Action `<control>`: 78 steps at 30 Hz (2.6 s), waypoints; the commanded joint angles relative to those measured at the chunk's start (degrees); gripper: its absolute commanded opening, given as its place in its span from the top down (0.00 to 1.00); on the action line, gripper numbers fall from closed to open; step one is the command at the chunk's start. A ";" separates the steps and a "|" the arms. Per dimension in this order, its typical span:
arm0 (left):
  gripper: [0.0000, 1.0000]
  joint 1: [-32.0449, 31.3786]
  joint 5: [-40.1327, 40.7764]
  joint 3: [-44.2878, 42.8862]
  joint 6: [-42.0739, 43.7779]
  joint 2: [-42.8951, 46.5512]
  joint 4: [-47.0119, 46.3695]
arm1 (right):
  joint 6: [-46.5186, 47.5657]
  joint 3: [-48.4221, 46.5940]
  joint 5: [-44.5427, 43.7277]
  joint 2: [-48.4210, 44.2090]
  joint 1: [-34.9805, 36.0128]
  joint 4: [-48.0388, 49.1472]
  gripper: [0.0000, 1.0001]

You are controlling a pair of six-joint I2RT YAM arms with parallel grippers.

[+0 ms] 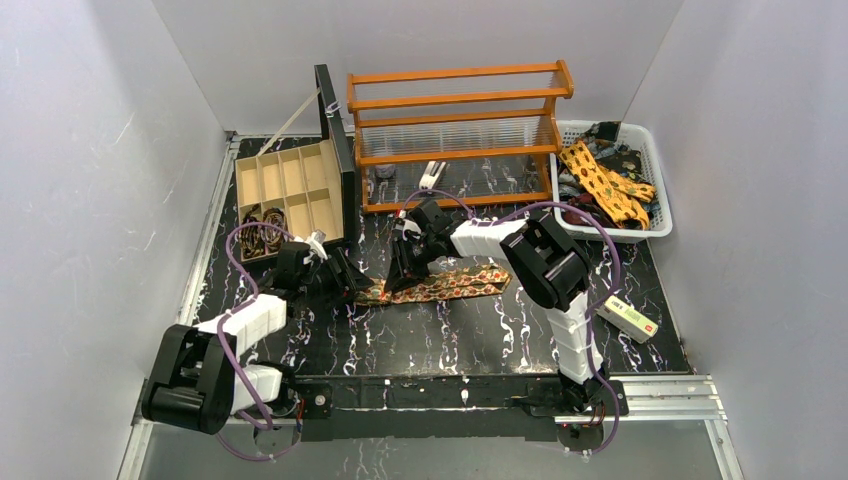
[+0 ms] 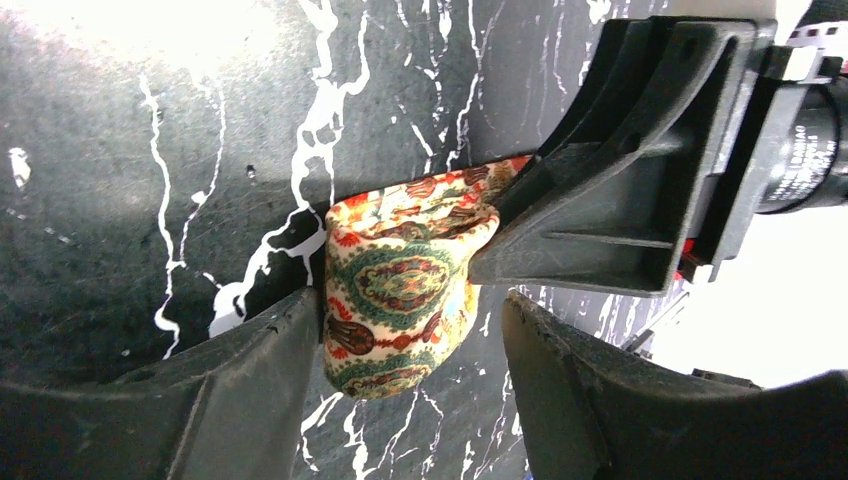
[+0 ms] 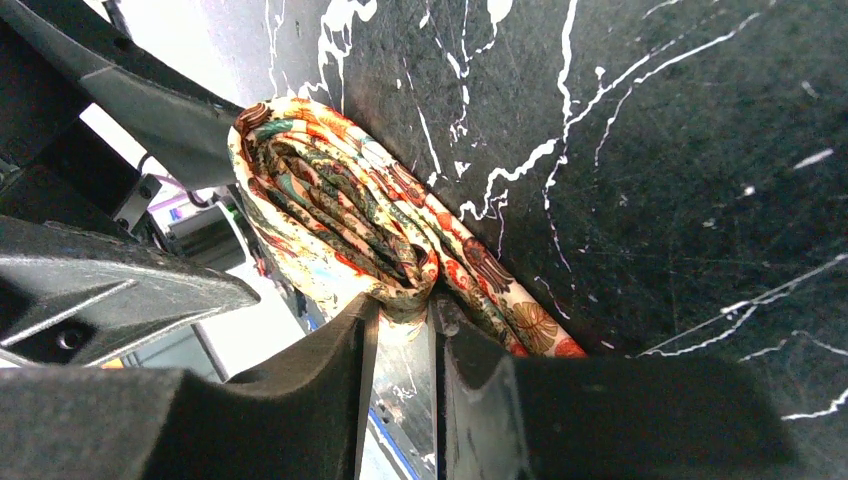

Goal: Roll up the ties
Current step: Roll the tie at the center of the board.

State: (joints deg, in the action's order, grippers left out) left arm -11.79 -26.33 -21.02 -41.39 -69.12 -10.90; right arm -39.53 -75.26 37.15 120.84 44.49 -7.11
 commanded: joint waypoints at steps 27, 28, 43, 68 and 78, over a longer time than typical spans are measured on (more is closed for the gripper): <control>0.50 1.77 -4.20 5.51 -4.48 -0.01 -7.44 | 4.15 -0.66 3.91 3.41 -1.17 -0.61 0.65; 0.50 1.84 -4.15 5.46 -4.13 0.02 -6.93 | 4.19 -0.65 3.82 3.42 -1.30 -0.84 0.65; 0.57 1.87 -6.90 5.65 -4.04 -1.98 -9.87 | 4.16 -0.91 3.39 4.13 -1.69 -2.11 0.65; 0.92 1.78 0.57 1.30 -4.79 2.79 0.57 | 4.57 -3.04 2.99 -3.51 -1.68 -2.22 0.51; 0.94 1.44 7.79 -1.74 -2.91 8.89 11.38 | 10.15 0.42 -13.17 -7.66 -1.63 -7.27 0.59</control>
State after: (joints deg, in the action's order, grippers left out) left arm -10.20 -22.83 -20.27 -45.84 -63.40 -5.48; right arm -32.71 -76.16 33.06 115.28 43.09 -10.79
